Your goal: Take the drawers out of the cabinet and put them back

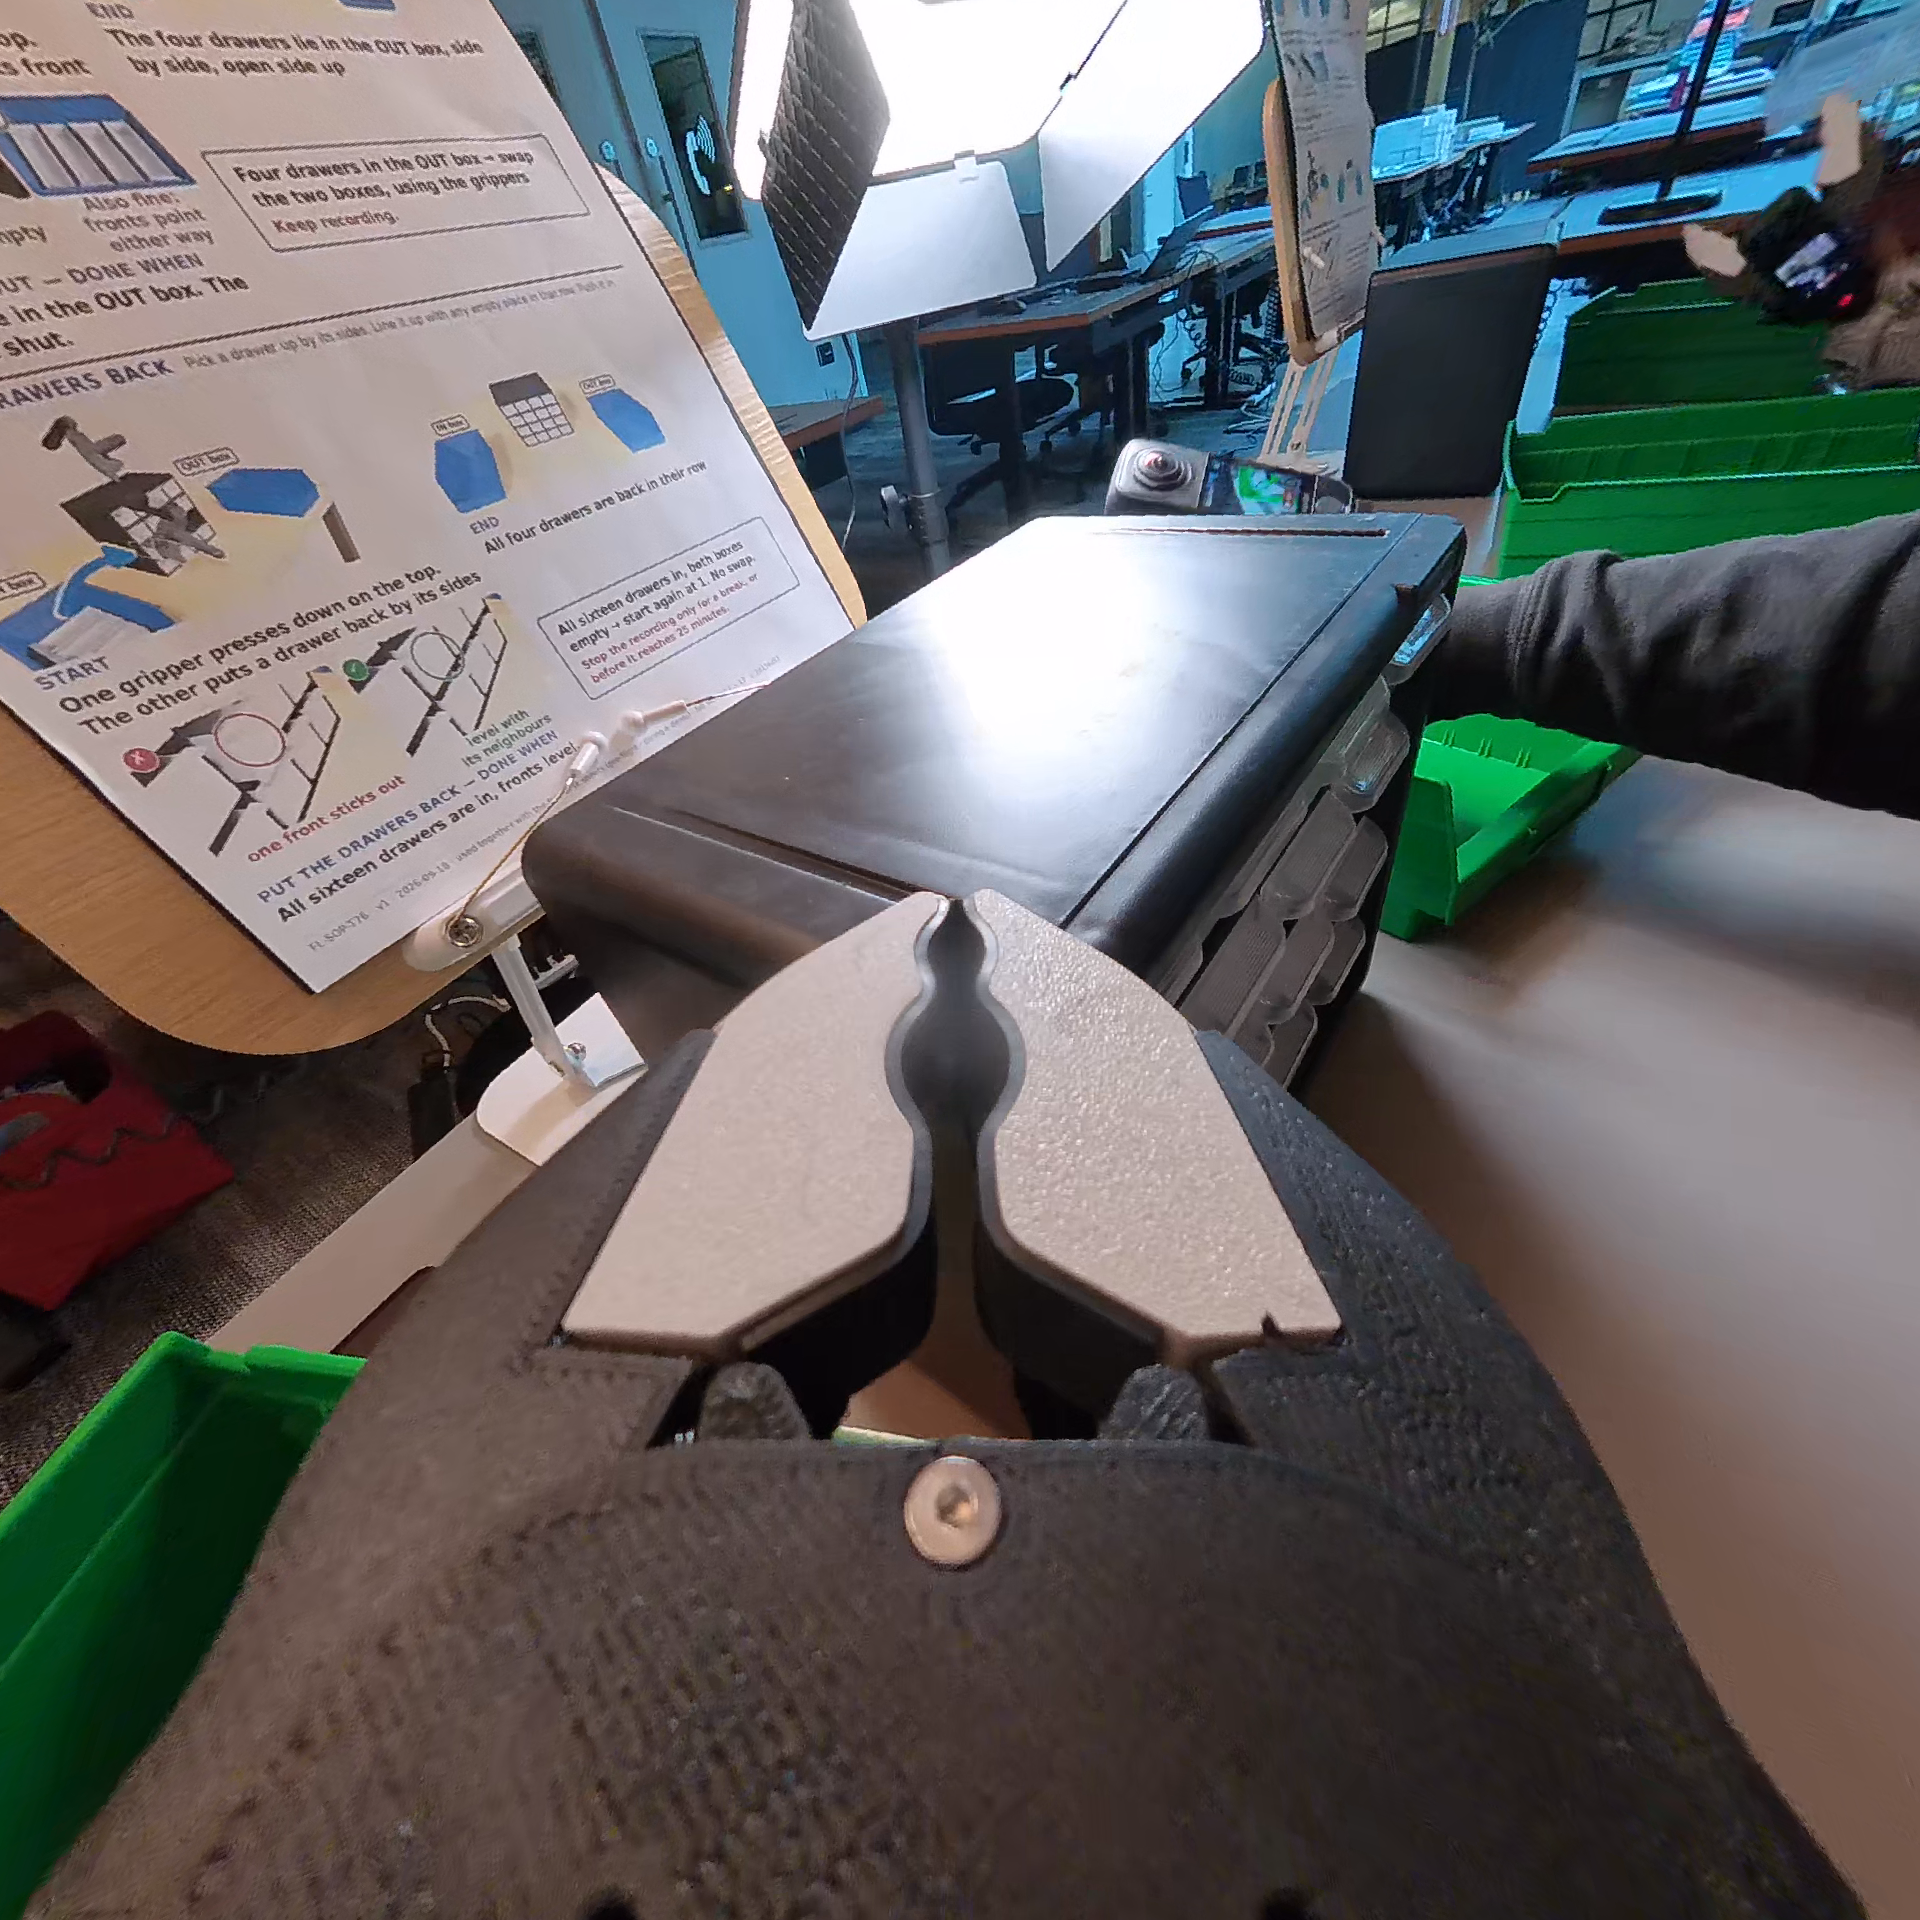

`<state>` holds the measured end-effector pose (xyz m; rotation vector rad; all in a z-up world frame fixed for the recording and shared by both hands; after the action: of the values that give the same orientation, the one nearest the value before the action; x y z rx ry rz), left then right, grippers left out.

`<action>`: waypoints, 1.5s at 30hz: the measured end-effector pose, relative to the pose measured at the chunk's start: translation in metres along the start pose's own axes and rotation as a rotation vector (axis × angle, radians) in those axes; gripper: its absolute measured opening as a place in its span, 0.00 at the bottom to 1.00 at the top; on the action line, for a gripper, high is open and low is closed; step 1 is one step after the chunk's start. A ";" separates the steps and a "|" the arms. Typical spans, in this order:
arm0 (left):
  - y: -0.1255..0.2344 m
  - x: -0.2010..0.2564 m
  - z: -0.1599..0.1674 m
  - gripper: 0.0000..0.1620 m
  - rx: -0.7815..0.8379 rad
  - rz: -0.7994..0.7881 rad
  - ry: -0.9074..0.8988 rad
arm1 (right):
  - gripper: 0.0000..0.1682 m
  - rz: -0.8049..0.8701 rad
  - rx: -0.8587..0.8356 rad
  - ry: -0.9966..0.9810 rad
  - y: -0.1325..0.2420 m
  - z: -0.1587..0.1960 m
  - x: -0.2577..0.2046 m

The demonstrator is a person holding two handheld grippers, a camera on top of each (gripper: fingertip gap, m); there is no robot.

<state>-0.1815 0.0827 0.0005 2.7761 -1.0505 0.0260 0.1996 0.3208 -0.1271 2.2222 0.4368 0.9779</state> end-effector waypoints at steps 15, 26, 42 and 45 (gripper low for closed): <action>0.000 0.001 -0.001 0.00 -0.006 -0.020 -0.017 | 0.14 -0.126 1.033 -0.133 0.238 -0.017 -0.029; 0.000 0.002 -0.001 0.00 -0.014 -0.035 -0.026 | 0.10 0.055 0.839 0.596 0.224 -0.047 -0.221; 0.000 0.002 -0.002 0.00 -0.029 -0.039 -0.018 | 0.06 0.394 0.765 0.900 0.217 -0.060 -0.251; 0.000 0.002 -0.002 0.00 -0.028 -0.039 -0.016 | 0.06 0.333 0.790 0.927 0.232 -0.050 -0.255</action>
<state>-0.1798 0.0815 0.0025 2.7751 -0.9931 -0.0165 0.0013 0.0394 -0.0760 2.3898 1.0091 2.3464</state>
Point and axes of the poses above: each gripper's, where its closed fingertips meet, y back along the fingers, z out of its underside, x = y × z across the jaws, the point moved 8 cm from there along y, back along the fingers, and after that the axes turned 14 degrees about y, right-handed, at the moved point
